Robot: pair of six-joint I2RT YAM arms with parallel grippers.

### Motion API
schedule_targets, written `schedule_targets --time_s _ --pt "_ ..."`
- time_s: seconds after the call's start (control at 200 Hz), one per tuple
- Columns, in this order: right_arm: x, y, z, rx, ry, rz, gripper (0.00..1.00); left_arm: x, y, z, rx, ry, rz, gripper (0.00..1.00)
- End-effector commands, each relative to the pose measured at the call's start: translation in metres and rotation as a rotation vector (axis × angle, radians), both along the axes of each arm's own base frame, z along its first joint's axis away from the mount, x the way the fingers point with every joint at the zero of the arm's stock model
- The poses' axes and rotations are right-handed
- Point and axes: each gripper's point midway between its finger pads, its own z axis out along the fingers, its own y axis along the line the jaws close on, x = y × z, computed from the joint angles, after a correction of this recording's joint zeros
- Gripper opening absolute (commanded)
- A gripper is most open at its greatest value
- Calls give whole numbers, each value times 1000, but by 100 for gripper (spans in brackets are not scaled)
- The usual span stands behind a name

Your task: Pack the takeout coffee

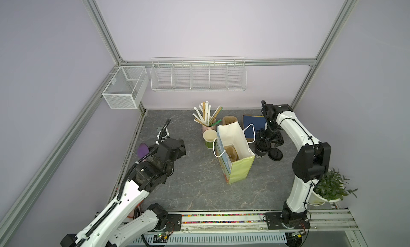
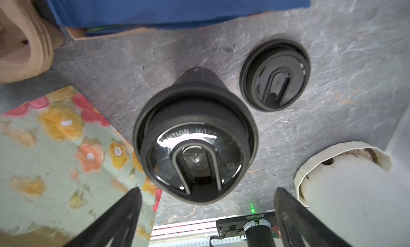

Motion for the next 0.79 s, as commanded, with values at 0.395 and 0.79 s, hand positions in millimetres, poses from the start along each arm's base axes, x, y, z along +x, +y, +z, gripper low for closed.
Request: schedule_targets --time_s 0.395,0.79 --pt "0 2 -20 -5 7 28 95 -2 7 -2 24 -4 20 99" --pt "6 3 -16 11 -29 36 89 -2 8 -2 26 -6 20 99"
